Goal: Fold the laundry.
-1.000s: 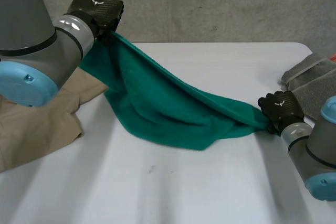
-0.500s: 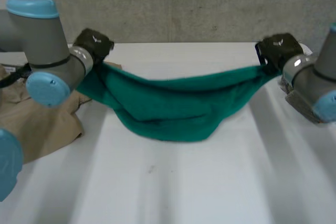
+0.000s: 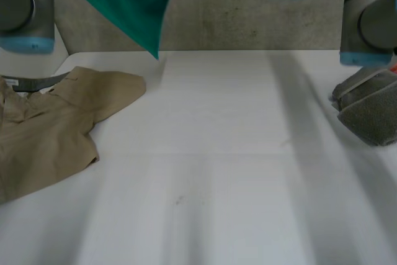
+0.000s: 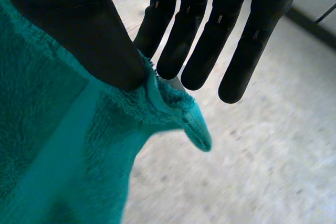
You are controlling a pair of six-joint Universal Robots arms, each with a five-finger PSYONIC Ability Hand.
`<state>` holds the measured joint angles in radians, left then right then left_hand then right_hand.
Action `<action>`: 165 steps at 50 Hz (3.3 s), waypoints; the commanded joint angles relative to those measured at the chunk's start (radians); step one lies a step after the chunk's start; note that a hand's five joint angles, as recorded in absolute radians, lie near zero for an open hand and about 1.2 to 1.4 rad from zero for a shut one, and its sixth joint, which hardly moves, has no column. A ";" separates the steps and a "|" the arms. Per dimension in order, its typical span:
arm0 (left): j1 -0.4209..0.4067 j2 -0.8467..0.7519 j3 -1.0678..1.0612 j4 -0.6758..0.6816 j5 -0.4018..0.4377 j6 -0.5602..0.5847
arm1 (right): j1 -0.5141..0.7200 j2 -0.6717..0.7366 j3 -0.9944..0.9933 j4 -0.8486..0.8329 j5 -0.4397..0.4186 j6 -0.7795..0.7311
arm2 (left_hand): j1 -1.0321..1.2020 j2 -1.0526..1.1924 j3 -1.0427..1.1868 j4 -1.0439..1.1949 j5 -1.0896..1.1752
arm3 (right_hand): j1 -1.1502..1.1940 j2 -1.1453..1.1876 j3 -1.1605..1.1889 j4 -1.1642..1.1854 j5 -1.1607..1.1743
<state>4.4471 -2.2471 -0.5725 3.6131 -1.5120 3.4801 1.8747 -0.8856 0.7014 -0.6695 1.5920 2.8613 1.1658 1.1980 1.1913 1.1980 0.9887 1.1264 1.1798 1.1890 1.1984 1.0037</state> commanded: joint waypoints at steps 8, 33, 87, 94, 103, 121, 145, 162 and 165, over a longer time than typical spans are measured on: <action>0.006 -0.019 -0.438 -0.023 0.118 0.013 | -0.020 0.033 0.360 0.204 -0.060 -0.060 | 0.230 0.198 0.205 0.198 0.233 | 0.270 0.216 0.207 0.198 0.218; -0.043 0.304 -0.949 -0.914 0.113 0.507 | -0.172 -0.291 0.791 1.123 -0.144 -0.787 | 0.230 0.198 0.205 0.198 0.233 | 0.270 0.216 0.207 0.198 0.218; 0.078 0.152 -0.640 -0.228 0.165 0.164 | -0.008 -0.225 0.639 0.329 -0.116 -0.089 | 0.230 0.198 0.205 0.198 0.233 | 0.270 0.216 0.207 0.198 0.218; 0.116 0.038 -0.773 -0.156 0.213 0.267 | -0.020 -0.176 0.791 0.340 -0.156 -0.149 | 0.230 0.198 0.205 0.198 0.233 | 0.270 0.216 0.207 0.198 0.218; 0.167 -0.040 -0.767 -0.160 0.225 0.364 | -0.043 -0.196 0.862 0.341 -0.176 -0.183 | -0.088 -0.121 -0.114 -0.121 -0.086 | 0.270 0.216 0.207 0.198 0.218; 0.190 -0.040 -0.759 -0.200 0.226 0.398 | -0.077 -0.214 0.860 0.376 -0.185 -0.184 | 0.056 0.024 0.031 0.024 0.059 | 0.270 0.216 0.207 0.198 0.218; 0.084 0.454 -1.181 -0.919 0.041 0.806 | -0.247 -0.362 0.842 1.211 -0.253 -0.806 | 0.230 0.198 0.205 0.198 0.233 | 0.270 0.216 0.207 0.198 0.218; 0.014 0.227 -0.785 -0.617 0.046 0.599 | -0.180 -0.201 0.678 0.875 -0.184 -0.614 | 0.230 0.198 0.205 0.198 0.233 | 0.270 0.216 0.207 0.198 0.218; 0.008 0.138 -0.684 -0.568 0.052 0.553 | -0.160 -0.159 0.638 0.776 -0.175 -0.541 | 0.230 0.198 0.205 0.198 0.233 | 0.270 0.216 0.207 0.198 0.218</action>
<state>4.4670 -1.9627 -1.4247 2.9422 -1.4626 4.1232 1.6871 -1.1139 1.4115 0.2697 1.3986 2.1891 1.1628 1.1975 1.1908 1.1976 0.9878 1.1264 1.1798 1.1892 1.1989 1.0102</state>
